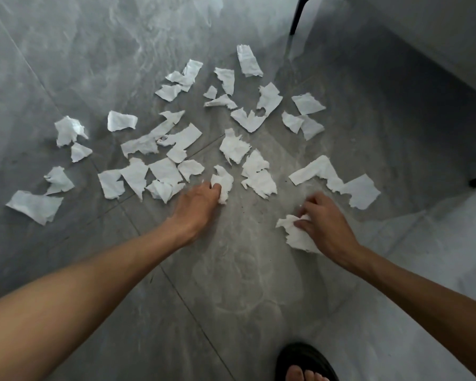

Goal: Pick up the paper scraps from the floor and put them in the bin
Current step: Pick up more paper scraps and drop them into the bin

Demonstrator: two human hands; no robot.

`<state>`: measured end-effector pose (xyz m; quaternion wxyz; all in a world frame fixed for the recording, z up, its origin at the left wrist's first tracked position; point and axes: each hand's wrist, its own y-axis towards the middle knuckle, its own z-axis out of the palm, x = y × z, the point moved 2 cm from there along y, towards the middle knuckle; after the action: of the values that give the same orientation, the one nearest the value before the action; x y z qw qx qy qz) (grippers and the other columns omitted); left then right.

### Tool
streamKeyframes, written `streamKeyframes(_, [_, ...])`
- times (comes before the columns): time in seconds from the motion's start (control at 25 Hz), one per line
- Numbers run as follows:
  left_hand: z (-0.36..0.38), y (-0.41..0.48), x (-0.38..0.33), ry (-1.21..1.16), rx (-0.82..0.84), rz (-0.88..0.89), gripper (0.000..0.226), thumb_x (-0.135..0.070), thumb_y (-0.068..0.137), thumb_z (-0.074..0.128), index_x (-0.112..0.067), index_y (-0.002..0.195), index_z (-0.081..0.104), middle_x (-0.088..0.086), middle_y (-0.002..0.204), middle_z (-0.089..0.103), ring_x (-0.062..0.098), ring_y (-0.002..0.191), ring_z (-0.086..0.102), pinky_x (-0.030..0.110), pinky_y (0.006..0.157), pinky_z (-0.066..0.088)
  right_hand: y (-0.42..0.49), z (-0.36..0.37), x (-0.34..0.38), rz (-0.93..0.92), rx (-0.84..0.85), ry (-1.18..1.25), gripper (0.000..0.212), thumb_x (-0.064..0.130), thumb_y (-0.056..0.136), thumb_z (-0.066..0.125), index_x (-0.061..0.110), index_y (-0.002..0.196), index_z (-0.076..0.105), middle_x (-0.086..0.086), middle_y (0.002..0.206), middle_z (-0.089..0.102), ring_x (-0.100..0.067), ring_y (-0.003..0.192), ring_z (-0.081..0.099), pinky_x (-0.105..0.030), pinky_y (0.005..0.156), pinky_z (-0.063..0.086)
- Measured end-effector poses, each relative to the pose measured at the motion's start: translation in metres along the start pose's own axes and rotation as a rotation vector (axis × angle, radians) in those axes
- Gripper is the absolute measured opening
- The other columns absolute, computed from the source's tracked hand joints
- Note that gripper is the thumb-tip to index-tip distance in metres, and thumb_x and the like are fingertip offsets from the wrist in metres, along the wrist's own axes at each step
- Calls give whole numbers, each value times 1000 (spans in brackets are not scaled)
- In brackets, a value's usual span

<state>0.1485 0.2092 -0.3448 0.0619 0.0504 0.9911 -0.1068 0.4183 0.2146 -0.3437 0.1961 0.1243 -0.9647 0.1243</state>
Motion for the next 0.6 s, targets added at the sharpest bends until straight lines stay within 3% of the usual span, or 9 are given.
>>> streamKeyframes(0.16, [-19,-15,6,-119,-28,73,3,-15,88,51,-13,90,54,11,91,63,32,78,58,39,62,48,48,7,47,-234,-30,-103,12,22,79,71,16,88,65,-2,127,56,-24,114,49,-36,86,47])
streamKeyframes(0.28, [-48,-33,18,-243,-56,75,6,-23,85,54,-21,88,59,3,89,68,27,82,62,36,66,49,63,22,62,-216,48,-152,11,17,81,67,12,90,64,-8,111,62,-29,105,53,-38,83,46])
streamKeyframes(0.4, [-81,-55,39,-419,-76,4,3,-23,84,61,-23,84,63,-4,80,69,16,75,63,31,67,50,55,28,68,-176,75,-102,10,11,79,66,9,87,61,-14,94,65,-33,91,59,-36,71,43])
streamKeyframes(0.52, [-114,-80,62,-566,-165,-58,9,-16,82,66,-23,78,63,-16,67,60,5,66,58,22,64,45,42,18,96,-92,57,146,11,12,77,68,19,79,60,2,76,63,-18,70,58,-21,58,37])
streamKeyframes(0.6, [-139,-98,75,-660,-245,-101,14,-13,81,68,-24,76,62,-16,65,61,-1,62,56,13,61,42,36,4,133,-15,88,374,15,13,77,70,25,79,61,8,75,64,-7,66,56,-13,56,39])
